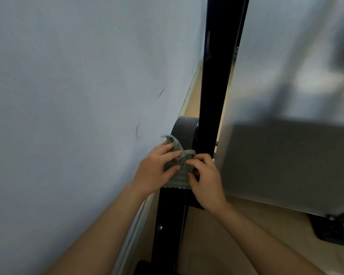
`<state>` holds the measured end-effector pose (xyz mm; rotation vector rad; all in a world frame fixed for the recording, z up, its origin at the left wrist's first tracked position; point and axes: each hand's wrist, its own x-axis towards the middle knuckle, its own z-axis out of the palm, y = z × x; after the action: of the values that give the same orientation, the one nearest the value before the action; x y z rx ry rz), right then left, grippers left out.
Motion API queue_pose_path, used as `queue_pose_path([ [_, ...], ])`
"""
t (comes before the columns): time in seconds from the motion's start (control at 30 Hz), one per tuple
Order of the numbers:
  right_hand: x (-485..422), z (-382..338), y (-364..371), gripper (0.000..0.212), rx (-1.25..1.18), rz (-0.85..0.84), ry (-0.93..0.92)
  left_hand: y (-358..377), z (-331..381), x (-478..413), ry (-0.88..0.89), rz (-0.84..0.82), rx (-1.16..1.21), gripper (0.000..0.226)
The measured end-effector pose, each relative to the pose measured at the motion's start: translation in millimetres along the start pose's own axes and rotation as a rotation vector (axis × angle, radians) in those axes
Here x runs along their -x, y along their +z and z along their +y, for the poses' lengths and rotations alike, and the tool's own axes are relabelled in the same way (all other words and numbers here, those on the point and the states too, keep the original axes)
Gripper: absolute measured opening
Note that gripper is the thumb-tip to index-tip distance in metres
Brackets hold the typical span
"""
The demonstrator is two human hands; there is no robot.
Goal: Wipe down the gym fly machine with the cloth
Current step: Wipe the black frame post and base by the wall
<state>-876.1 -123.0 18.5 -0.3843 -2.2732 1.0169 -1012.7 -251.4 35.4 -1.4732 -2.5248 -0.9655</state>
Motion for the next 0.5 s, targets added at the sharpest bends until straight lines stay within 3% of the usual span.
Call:
queue_pose_path([
  [0.13, 5.2, 2.7, 4.7, 0.041, -0.201, 0.054, 0.256, 2.7, 2.3, -12.9, -0.062, -0.041, 0.009, 0.069],
  [0.23, 14.4, 7.2, 13.5, 0.055, -0.344, -0.012, 0.419, 3.8, 5.1, -34.0, -0.141, -0.02, 0.069, 0.068],
  [0.37, 18.4, 14.4, 20.7, 0.055, -0.352, -0.036, 0.429, 3.3, 12.4, -67.8, -0.166, 0.133, -0.213, 0.05],
  [0.5, 18.9, 15.6, 19.1, 0.063, -0.373, -0.039, 0.443, -4.9, 15.4, -97.4, -0.18, 0.058, -0.11, 0.047],
])
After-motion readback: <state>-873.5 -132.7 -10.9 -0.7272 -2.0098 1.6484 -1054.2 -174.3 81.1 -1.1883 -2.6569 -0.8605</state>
